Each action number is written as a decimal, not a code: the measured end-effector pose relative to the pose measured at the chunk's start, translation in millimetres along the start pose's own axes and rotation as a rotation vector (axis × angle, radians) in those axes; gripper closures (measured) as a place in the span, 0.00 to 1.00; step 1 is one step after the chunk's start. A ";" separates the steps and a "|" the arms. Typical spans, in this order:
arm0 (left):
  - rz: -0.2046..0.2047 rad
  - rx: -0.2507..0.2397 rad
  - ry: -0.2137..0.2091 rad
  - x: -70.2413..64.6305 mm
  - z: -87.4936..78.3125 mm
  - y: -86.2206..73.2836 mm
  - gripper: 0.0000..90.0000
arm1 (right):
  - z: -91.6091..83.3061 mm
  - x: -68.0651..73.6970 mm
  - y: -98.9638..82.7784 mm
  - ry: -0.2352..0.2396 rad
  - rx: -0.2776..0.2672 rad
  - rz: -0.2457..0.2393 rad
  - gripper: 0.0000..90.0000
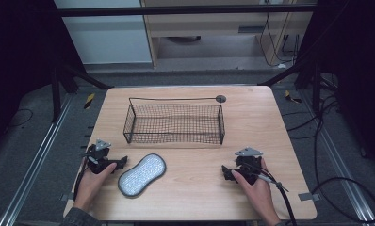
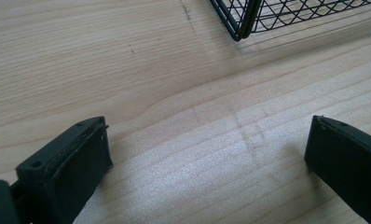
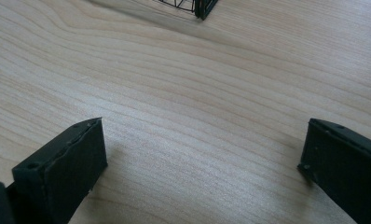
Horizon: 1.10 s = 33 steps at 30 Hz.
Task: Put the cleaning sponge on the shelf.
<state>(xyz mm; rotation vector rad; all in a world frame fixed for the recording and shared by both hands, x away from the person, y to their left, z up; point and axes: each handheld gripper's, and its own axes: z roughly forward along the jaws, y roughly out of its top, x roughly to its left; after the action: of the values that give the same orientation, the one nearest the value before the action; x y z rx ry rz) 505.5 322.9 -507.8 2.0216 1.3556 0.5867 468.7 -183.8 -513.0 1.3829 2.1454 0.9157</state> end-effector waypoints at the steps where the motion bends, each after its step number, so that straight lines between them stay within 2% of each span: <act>1: 0.000 0.000 0.000 0.0 0.0 0.0 0.00 | 0.0 0.0 0.0 0.000 0.000 0.000 0.00; 5: 0.000 0.006 -0.001 0.1 -1.5 0.7 0.00 | 0.6 -0.5 0.6 -0.003 0.000 -0.002 0.00; 7: -0.004 0.001 0.006 0.9 -5.3 2.7 0.04 | 0.5 0.2 0.8 -0.004 0.001 0.007 0.00; 11: -0.009 -0.053 -0.040 -0.1 -18.9 9.8 0.04 | -0.4 1.3 -0.4 -0.011 0.001 0.009 0.00; 19: 0.054 -0.085 -0.069 -18.5 -50.4 15.8 0.05 | -1.7 1.7 -1.6 -0.007 0.001 0.006 0.00; 24: 0.076 -0.091 -0.093 -21.1 -58.8 14.2 0.04 | -1.3 0.9 -1.4 -0.001 0.000 -0.001 0.00; 27: 0.093 -0.072 -0.093 -25.6 -62.3 14.9 0.03 | -1.3 0.9 -1.4 0.000 0.000 -0.001 0.00; 33: 0.158 -0.041 -0.096 -45.3 -70.1 14.4 0.04 | -1.8 0.5 -1.8 0.003 0.001 -0.007 0.00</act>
<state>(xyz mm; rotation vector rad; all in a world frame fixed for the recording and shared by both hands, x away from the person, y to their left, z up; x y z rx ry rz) 451.5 294.6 -449.1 2.1091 1.1263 0.5741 466.2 -184.4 -513.1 1.3747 2.1525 0.9147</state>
